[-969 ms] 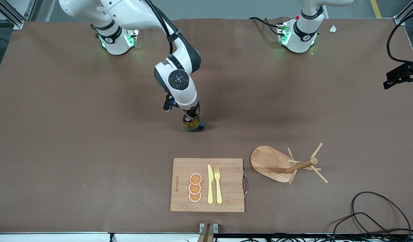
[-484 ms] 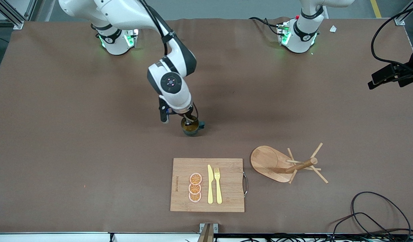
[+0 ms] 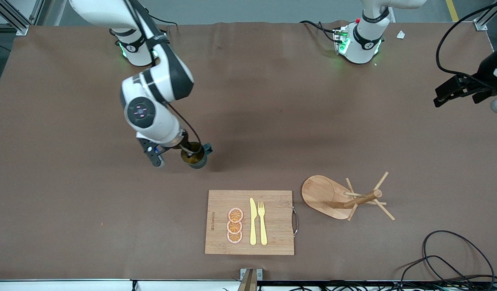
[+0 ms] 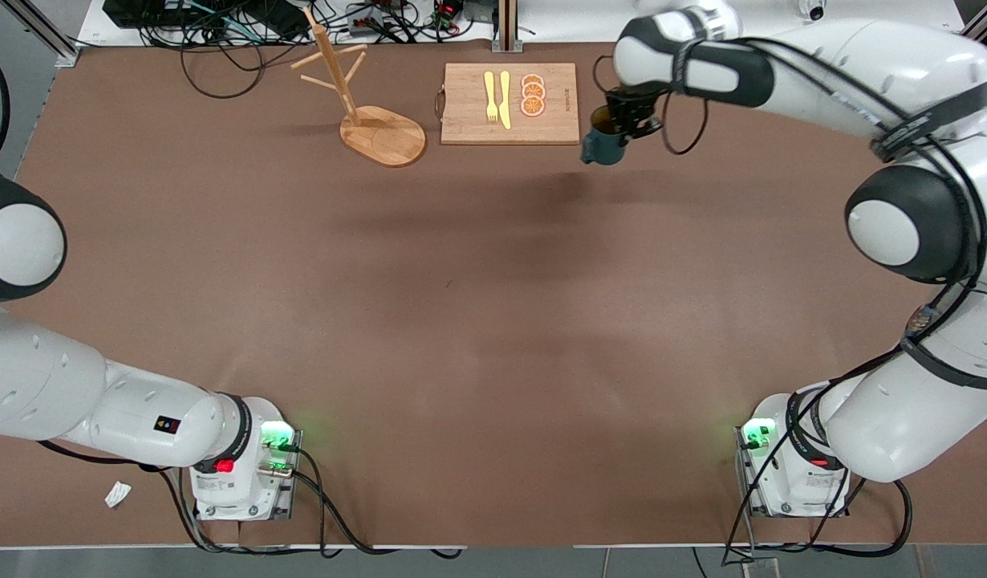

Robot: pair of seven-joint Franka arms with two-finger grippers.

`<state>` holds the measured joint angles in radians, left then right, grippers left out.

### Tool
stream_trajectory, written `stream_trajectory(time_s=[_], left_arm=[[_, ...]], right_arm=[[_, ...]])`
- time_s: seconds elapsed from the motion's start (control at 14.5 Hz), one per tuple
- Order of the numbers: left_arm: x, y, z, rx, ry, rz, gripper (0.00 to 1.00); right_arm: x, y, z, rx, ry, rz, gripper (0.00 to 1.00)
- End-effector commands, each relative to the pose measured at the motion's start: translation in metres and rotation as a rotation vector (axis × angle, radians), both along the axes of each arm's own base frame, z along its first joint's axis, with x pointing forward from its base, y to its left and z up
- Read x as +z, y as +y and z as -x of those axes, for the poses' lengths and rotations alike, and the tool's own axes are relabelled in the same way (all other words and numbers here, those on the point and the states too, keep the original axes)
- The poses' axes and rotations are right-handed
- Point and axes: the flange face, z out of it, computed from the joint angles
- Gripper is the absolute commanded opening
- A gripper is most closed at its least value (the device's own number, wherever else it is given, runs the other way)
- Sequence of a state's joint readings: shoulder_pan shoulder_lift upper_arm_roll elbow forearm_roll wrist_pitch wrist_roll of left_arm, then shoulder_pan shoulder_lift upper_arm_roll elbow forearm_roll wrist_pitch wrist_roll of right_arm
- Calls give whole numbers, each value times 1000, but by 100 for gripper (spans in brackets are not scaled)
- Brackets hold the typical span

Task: Transfer cup from left to right arm and place
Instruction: 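Carry the teal mug away from the stand with the right gripper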

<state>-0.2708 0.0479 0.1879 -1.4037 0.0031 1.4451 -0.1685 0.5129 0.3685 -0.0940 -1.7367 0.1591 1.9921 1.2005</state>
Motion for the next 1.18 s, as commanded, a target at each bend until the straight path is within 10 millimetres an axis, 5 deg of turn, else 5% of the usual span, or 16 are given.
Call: stream_trajectory(time_s=[0.0, 0.48, 1.11], left_arm=[[4, -3, 11, -2, -7, -6, 100], [4, 32, 17, 12, -7, 27, 100], [8, 15, 8, -13, -80, 71, 100]], right_arm=[[13, -51, -1, 204, 30, -57, 0], [0, -182, -9, 818, 10, -180, 0], [-3, -273, -21, 1490, -26, -134, 0]])
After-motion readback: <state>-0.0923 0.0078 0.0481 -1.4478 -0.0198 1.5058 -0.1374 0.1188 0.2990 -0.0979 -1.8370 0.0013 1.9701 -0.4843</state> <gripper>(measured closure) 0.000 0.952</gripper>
